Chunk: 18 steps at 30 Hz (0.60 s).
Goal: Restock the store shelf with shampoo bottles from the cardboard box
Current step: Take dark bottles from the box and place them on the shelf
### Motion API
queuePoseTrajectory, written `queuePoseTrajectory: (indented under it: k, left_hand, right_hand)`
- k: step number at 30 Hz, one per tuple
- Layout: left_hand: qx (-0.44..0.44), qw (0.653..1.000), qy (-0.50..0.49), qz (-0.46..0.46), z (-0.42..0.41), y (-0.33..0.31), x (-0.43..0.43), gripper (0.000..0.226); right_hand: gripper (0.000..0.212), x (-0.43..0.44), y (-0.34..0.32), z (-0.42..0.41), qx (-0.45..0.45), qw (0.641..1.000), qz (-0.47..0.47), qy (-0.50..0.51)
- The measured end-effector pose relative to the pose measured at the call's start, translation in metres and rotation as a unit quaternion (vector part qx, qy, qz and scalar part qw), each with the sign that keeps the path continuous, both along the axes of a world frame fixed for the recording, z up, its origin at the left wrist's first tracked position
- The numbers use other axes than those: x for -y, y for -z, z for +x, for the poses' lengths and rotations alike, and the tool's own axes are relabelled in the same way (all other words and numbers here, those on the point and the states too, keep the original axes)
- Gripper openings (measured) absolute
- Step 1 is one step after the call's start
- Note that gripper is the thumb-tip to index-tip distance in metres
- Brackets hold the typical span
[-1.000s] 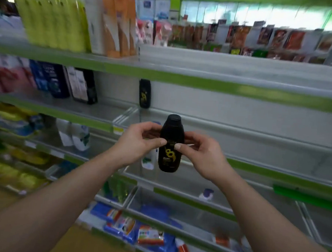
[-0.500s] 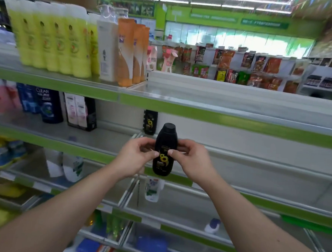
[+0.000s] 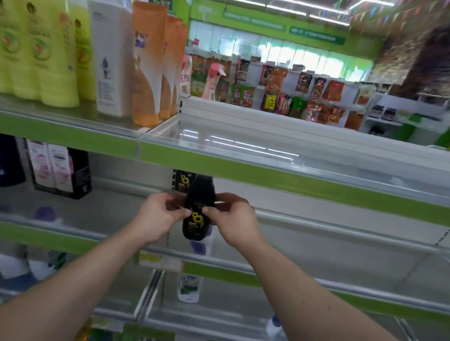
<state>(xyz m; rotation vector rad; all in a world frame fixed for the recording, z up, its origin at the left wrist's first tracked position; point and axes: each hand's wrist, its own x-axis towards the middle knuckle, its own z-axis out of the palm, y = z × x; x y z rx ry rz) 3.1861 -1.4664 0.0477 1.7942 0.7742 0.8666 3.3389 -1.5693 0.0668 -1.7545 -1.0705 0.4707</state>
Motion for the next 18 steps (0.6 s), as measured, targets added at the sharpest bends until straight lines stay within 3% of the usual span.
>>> queuePoseTrajectory:
  k: [12,18]
  left_hand:
    - [0.014,0.999,-0.044,-0.024,0.025,0.017,-0.068,0.033]
    - [-0.009,0.999,-0.047,0.003,0.026,0.02,-0.096,0.037]
  right_hand:
    - [0.016,-0.076,0.02,0.007,0.0,0.998,-0.017,0.059]
    - [0.029,-0.096,0.023,0.008,0.013,0.997,-0.038,0.06]
